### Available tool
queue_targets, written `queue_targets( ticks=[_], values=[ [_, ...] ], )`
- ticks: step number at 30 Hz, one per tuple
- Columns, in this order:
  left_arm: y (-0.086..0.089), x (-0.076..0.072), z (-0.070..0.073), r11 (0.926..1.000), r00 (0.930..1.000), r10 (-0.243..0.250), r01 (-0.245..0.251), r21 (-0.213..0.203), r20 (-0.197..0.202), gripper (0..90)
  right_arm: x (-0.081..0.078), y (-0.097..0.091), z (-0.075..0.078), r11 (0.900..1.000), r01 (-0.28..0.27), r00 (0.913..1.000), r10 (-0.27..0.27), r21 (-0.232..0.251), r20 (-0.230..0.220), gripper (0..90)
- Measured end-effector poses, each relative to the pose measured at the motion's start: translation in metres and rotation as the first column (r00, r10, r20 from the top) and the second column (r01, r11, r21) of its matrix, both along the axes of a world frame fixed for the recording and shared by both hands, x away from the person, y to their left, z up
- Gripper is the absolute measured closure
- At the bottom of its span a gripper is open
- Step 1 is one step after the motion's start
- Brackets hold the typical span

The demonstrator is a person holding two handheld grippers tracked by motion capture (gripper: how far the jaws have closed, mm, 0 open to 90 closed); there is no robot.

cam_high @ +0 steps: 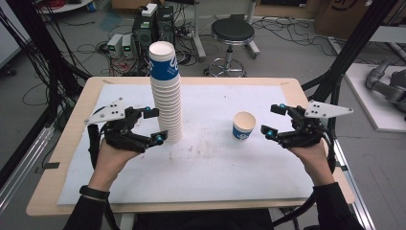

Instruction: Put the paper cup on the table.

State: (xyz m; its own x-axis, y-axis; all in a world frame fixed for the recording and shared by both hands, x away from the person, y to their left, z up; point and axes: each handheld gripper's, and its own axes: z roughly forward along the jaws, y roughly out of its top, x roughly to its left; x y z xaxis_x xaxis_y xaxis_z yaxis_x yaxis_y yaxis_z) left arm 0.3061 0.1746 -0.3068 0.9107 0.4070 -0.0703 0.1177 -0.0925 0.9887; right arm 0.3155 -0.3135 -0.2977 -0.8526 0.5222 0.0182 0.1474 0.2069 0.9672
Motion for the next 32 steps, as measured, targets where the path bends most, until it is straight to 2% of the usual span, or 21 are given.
queue_targets(
  ticks=[4, 9, 24, 32],
  values=[
    [0.0029, -0.002, 0.0017, 1.0, 0.9999, 0.008, -0.008, -0.003, 0.008, 17.4, -0.0006, 0.0024, 0.0002, 1.0, -0.003, 0.9999, 0.003, 0.0, 0.016, 15.1],
    [0.0052, -0.0035, 0.0023, 0.9997, 0.9997, 0.022, -0.022, -0.011, 0.014, 17.4, -0.0003, 0.0036, -0.0004, 0.9996, 0.003, 0.9999, -0.003, -0.027, 0.011, 15.0],
    [0.008, -0.0035, 0.0025, 0.9993, 0.9995, 0.03, -0.03, -0.022, 0.011, 17.4, 0.0, 0.0009, -0.0009, 0.9999, 0.002, 0.9999, -0.002, -0.015, 0.01, 15.0],
    [0.0079, -0.0016, 0.001, 0.9996, 0.9997, 0.025, -0.025, -0.014, 0.007, 17.4, 0.0018, 0.0007, -0.0037, 0.9999, 0.004, 1.0, -0.004, -0.013, 0.003, 15.0]
  ],
)
